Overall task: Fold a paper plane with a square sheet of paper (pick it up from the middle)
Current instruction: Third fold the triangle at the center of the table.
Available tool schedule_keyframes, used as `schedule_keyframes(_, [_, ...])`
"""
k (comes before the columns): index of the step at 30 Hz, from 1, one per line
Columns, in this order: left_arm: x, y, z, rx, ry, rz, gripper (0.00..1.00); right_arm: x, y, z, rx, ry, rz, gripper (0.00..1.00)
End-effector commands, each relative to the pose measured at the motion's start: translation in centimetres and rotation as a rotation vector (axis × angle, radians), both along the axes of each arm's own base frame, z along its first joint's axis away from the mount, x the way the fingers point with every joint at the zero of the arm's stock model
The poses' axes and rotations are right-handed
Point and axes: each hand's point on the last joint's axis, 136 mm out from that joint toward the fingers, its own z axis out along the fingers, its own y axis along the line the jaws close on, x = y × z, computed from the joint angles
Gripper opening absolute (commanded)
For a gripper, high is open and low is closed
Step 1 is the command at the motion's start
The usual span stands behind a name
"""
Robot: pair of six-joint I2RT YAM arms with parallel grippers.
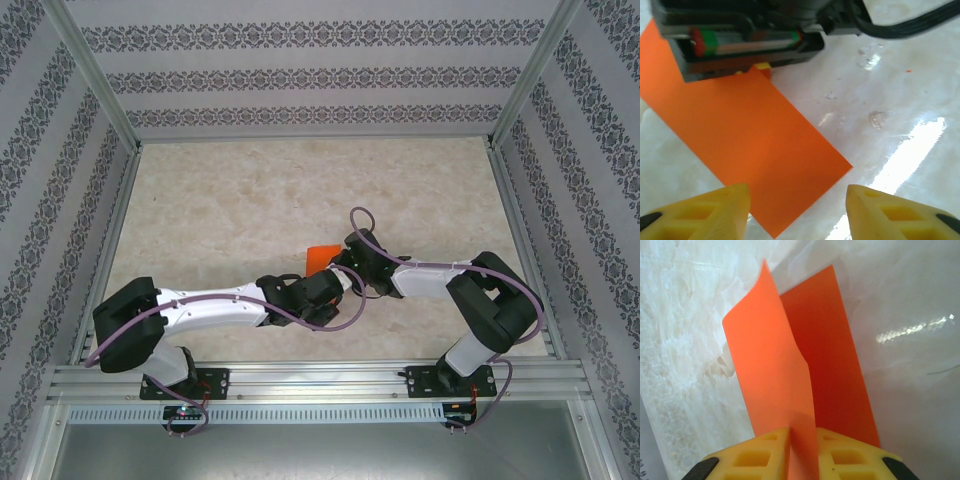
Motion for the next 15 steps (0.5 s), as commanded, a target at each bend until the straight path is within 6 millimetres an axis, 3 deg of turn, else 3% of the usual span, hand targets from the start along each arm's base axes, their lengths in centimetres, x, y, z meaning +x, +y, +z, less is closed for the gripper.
schedule_keyframes(1, [-1.7,-1.4,0.2,-0.072,0.040,-0.072,0.62,0.5,0.3,0.7,0.018,-0.019,0.009,0.18])
schedule_keyframes(9, [-0.4,-1.4,-1.7,0.014,-0.034,-0.020,0.67,0.4,0.5,0.6,0.029,-0.011,0.017,0.17])
schedule_keyframes(15, [0.9,-1.0,-1.8,0.030,-0.095,0.040,0.66,0.4,0.4,0.5,0.026,-0.007,0.016,0.17])
